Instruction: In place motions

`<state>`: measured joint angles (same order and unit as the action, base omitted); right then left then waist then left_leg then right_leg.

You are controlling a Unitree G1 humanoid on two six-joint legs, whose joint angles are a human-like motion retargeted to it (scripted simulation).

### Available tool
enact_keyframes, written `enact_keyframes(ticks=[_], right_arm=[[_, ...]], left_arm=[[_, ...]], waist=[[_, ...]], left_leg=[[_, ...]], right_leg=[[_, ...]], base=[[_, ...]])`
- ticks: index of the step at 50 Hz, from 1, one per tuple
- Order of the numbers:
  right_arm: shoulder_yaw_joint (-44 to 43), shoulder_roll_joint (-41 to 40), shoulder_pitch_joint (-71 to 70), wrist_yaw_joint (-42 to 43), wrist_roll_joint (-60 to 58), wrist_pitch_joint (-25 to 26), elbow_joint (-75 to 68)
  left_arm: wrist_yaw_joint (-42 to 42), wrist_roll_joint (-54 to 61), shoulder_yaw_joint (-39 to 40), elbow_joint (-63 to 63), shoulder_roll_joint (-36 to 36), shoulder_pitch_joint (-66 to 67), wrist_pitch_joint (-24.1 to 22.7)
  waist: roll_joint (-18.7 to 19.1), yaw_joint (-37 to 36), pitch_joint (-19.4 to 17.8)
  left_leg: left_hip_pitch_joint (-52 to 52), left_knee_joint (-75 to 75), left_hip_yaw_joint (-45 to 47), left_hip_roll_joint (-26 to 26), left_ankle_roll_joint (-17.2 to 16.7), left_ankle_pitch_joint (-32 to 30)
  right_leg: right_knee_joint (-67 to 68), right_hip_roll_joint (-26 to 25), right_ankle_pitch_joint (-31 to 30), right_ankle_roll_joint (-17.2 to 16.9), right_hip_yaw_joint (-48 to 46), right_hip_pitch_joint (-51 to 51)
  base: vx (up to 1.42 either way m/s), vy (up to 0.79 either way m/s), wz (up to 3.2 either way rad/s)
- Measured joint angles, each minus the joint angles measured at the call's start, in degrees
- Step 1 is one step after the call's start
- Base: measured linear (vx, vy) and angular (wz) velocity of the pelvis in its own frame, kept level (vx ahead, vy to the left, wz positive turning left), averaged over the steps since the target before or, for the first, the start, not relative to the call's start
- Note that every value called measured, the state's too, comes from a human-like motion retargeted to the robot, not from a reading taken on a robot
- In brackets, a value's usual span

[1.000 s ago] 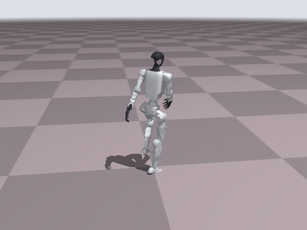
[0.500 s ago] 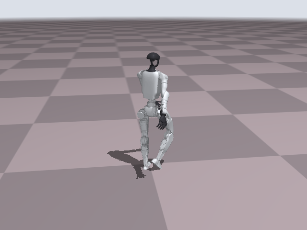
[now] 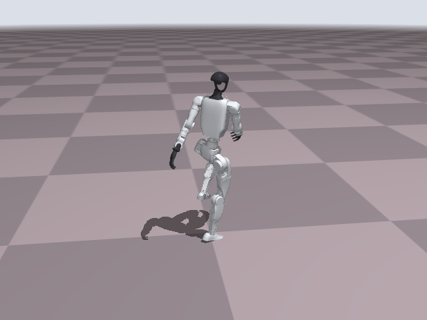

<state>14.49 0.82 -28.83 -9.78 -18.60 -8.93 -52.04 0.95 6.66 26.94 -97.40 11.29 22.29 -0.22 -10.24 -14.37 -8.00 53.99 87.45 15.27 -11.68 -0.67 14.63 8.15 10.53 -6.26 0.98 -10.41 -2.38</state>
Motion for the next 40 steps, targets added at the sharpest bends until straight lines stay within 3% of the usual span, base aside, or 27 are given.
enact_keyframes(ticks=[5,10,12,13,15,17,19,21,23,25,28,30,33,35,37,38,40], right_arm=[[-0.7,0.7,3.2,3.5,-2.2,1.4,-2.9],[-4.5,0.7,18.9,1.1,-4.1,4.0,-12.6],[-7.6,2.1,24.8,1.8,-5.7,5.4,-20.6],[-9.5,3.0,27.2,1.9,-6.5,6.6,-25.3],[-14.5,5.7,29.4,0.8,-8.0,10.1,-34.1],[-18.7,9.1,30.8,1.6,-6.1,12.4,-40.3],[-21.9,12.0,32.7,3.6,-1.5,13.3,-44.1],[-24.1,13.1,36.2,3.8,3.6,15.2,-45.4],[-26.1,13.9,40.8,5.7,7.3,17.1,-45.4],[-28.7,14.5,46.1,9.8,11.1,16.3,-45.4],[-32.2,13.8,51.8,13.6,15.7,12.3,-45.4],[-32.2,13.2,52.4,14.4,16.8,11.9,-45.4],[-29.3,12.8,49.5,12.7,15.1,13.3,-45.4],[-26.1,12.1,46.3,10.7,12.9,13.5,-45.4],[-21.8,11.1,41.8,8.7,10.4,13.3,-45.4],[-19.1,10.4,38.9,7.7,9.2,13.1,-45.4],[-14.2,8.2,32.1,6.0,7.8,12.8,-45.4]], left_arm=[[-1.3,5.3,-0.3,0.0,0.6,-6.3,-0.2],[-1.8,4.5,-8.7,1.5,-1.4,-14.9,-3.2],[-1.3,3.7,-12.9,2.5,-3.2,-19.0,-3.7],[-0.6,3.4,-14.7,3.1,-4.3,-21.3,-3.5],[3.0,3.6,-17.4,5.1,-7.6,-28.8,-2.6],[7.7,3.8,-20.4,10.7,-10.0,-36.5,-3.2],[12.9,4.0,-25.0,17.6,-9.6,-44.6,-3.6],[15.6,0.8,-27.5,23.6,-8.2,-51.5,-3.4],[14.3,-2.9,-28.5,28.1,-7.2,-54.4,-4.5],[10.7,-4.0,-30.4,30.7,-7.9,-54.6,-7.0],[8.7,-2.9,-33.5,31.1,-9.7,-53.5,-8.4],[10.2,-3.3,-32.9,30.0,-10.5,-51.6,-7.8],[11.9,-2.7,-30.9,26.0,-10.6,-46.0,-6.8],[11.0,-3.3,-29.0,22.2,-10.6,-40.4,-6.7],[9.1,-4.7,-26.0,17.6,-10.1,-33.9,-6.6],[8.0,-5.5,-23.5,15.0,-9.5,-30.7,-6.3],[6.1,-7.8,-17.8,9.9,-7.9,-26.8,-4.4]], waist=[[4.1,5.8,2.4],[4.0,10.7,7.4],[5.2,13.8,8.3],[6.3,16.8,9.2],[8.9,18.0,9.1],[9.3,21.8,5.2],[10.0,24.7,0.5],[11.3,28.9,-2.4],[12.3,32.0,-2.1],[12.7,31.1,0.2],[11.5,28.2,3.6],[10.4,25.8,4.3],[9.5,20.6,4.9],[9.5,19.5,6.0],[9.0,20.1,6.7],[8.1,19.5,7.3],[7.2,18.2,9.1]], left_leg=[[-13.7,-12.5,-2.5,0.7,-0.2,0.3],[-39.2,-46.1,1.2,8.4,1.5,-4.2],[-50.3,-64.6,-0.9,13.5,1.8,3.3],[-53.8,-70.6,2.1,13.1,4.5,6.6],[-53.9,-78.2,-1.5,12.3,4.6,5.4],[-52.0,-78.5,-5.4,13.7,5.6,4.3],[-51.6,-79.5,-5.4,14.3,7.1,3.0],[-50.1,-79.6,-6.9,12.8,7.6,1.9],[-48.6,-79.7,-7.6,11.2,7.5,1.4],[-47.9,-80.2,-7.3,11.1,7.8,1.1],[-48.9,-81.6,-6.1,12.7,8.1,1.0],[-50.4,-82.5,-5.3,13.2,7.9,1.3],[-54.0,-82.9,-0.7,13.1,7.0,2.8],[-55.3,-80.9,0.5,12.6,6.5,4.5],[-54.4,-74.1,0.8,12.4,6.2,5.5],[-53.0,-68.4,3.9,11.5,5.7,4.6],[-44.0,-49.8,6.6,5.8,2.5,-2.2]], right_leg=[[-2.2,-4.0,1.4,-1.1,-7.5,3.6],[1.6,-3.8,4.6,-2.5,-11.9,4.6],[6.2,-4.8,3.1,-2.9,-14.4,4.7],[10.2,-5.3,-0.4,-3.7,-16.8,3.7],[27.6,-2.9,-13.0,-5.0,-18.2,-5.6],[48.0,3.6,-15.8,-2.6,-15.2,-18.7],[63.5,6.8,-9.3,-0.5,-12.3,-27.9],[72.6,5.6,-6.8,-1.9,-10.2,-35.9],[76.6,2.4,-5.3,-4.1,-8.5,-42.1],[78.0,1.7,-3.9,-4.1,-7.7,-45.0],[74.6,5.7,-3.1,-2.1,-9.1,-41.2],[68.0,5.4,-3.7,-2.2,-9.4,-35.2],[50.3,0.2,-6.1,-2.5,-9.0,-21.4],[32.4,-4.0,-11.0,-5.0,-9.2,-9.6],[14.1,-7.3,1.8,-5.7,-11.0,1.8],[8.2,-7.3,6.5,-3.5,-14.5,6.0],[0.4,-6.9,8.8,-1.9,-12.9,6.9]], base=[[0.09,-0.02,1.13],[0.4,0.02,0.83],[0.37,0.06,1.22],[0.17,0.08,1.32],[-0.19,0.11,0.57],[-0.39,0.19,0.66],[-0.53,0.19,0.81],[-0.4,0.0,1.29],[-0.03,-0.07,0.71],[0.29,-0.07,-0.12],[0.27,-0.06,-0.27],[0.1,-0.04,-0.81],[0.15,0.03,-1.43],[0.25,0.04,-0.66],[0.16,0.05,-0.23],[0.01,0.07,-0.67],[-0.16,0.0,-0.81]])
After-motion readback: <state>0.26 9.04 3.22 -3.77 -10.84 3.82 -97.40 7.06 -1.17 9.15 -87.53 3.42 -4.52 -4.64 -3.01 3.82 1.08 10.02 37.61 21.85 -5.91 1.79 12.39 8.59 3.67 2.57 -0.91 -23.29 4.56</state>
